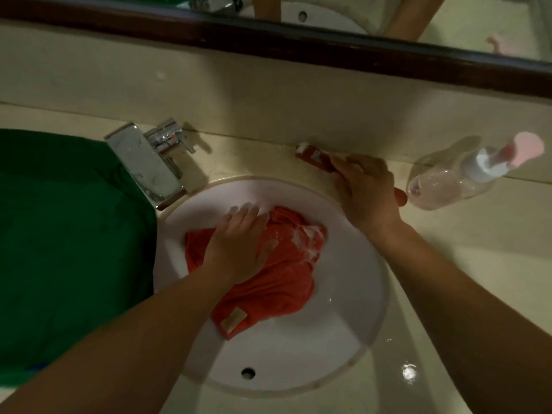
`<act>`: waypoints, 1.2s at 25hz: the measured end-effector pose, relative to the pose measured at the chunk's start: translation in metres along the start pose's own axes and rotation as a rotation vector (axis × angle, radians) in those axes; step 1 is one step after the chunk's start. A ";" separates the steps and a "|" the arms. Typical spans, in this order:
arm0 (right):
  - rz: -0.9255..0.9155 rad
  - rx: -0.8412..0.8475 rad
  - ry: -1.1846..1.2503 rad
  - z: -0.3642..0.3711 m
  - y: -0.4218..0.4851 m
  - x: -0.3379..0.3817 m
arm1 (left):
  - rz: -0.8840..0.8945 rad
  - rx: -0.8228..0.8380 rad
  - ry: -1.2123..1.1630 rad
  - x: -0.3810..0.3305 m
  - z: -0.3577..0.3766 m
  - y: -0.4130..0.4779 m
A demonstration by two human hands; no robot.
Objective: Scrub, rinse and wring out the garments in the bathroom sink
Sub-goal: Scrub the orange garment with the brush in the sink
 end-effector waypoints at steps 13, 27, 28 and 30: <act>0.079 0.546 -0.152 0.167 -0.069 0.045 | -0.186 0.075 -0.133 0.062 0.096 -0.020; 0.317 0.540 0.295 0.071 -0.072 0.037 | -0.228 0.041 -0.475 0.049 0.026 -0.013; 0.296 0.528 0.274 0.054 -0.071 0.037 | -0.201 0.035 -0.451 0.045 0.012 -0.011; 0.314 0.500 0.271 0.024 -0.070 0.035 | -0.134 -0.033 -0.423 0.036 -0.022 -0.004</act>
Point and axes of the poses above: each hand's wrist, its own y-axis towards the middle knuckle, its own z-axis out of the palm, x = y × z, the point moved 7 cm from there along y, towards the middle knuckle, and after that the axes turned 7 degrees about z, right-handed, at the moved point
